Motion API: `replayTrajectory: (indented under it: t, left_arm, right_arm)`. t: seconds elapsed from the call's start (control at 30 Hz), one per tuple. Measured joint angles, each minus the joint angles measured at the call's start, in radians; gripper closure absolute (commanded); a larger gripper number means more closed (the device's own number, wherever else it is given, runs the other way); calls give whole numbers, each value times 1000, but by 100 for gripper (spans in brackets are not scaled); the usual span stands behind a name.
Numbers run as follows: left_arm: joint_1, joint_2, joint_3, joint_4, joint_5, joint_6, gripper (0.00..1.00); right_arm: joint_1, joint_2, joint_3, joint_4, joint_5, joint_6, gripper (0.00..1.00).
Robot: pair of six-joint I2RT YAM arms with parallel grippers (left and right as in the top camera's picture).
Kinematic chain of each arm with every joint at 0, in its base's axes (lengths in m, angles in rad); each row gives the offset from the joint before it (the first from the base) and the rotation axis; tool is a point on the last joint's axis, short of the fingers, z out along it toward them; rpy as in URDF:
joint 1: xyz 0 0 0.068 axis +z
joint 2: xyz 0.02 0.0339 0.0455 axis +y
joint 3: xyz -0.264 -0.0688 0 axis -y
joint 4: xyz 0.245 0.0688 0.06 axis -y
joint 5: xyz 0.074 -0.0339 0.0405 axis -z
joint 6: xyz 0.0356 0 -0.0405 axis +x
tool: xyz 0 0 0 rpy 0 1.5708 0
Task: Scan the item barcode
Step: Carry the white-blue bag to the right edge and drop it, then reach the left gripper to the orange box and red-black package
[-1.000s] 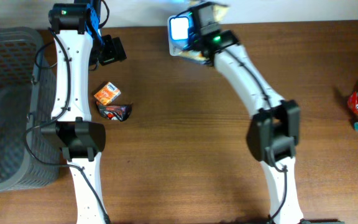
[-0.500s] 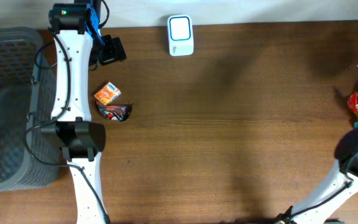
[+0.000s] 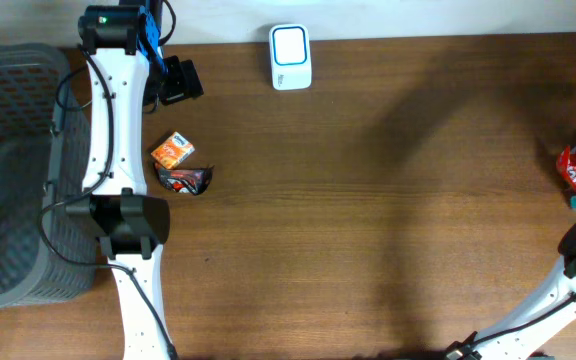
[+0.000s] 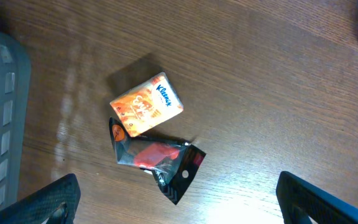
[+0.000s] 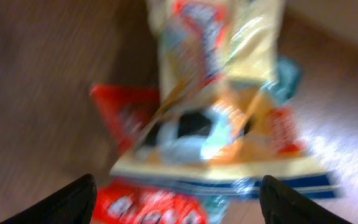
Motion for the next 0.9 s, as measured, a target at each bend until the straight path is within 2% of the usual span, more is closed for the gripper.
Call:
replayTrajectory:
  t: [0.1, 0.17, 0.2, 0.23, 0.33, 0.53, 0.6, 0.67, 0.73, 0.83, 0.9]
  left_arm:
    - [0, 0, 0, 0, 0, 0, 1]
    - [0, 0, 0, 0, 0, 0, 1]
    - [0, 0, 0, 0, 0, 0, 1]
    - [0, 0, 0, 0, 0, 0, 1]
    - [0, 0, 0, 0, 0, 0, 1]
    - [0, 0, 0, 0, 7, 0, 1]
    - [0, 0, 0, 0, 93, 35, 2]
    - [-3, 0, 0, 0, 303, 147, 1]
    - [-14, 0, 0, 0, 354, 180, 1]
    - [-14, -26, -11, 0, 329, 183, 1]
    - [-13, -125, -16, 0, 202, 149, 1]
  right_arm:
    - [66, -67, -4, -77, -95, 1, 14]
    - [145, -134, -3, -139, -163, -6, 9]
    - [185, -155, -3, -157, -200, -29, 3]
    - [273, -181, -3, -185, -266, -76, 1]
    - [489, -184, -46, -199, -348, -166, 1]
    - [825, -179, -199, -117, -381, -205, 1]
    - [890, -179, -211, -108, -381, -206, 1]
    - [969, -179, -217, -76, -381, -206, 1]
    - [1003, -179, -217, -53, -381, -207, 2]
    - [1019, -179, -218, -23, -381, -203, 2]
    - [1020, -179, -220, -7, -381, -196, 2]
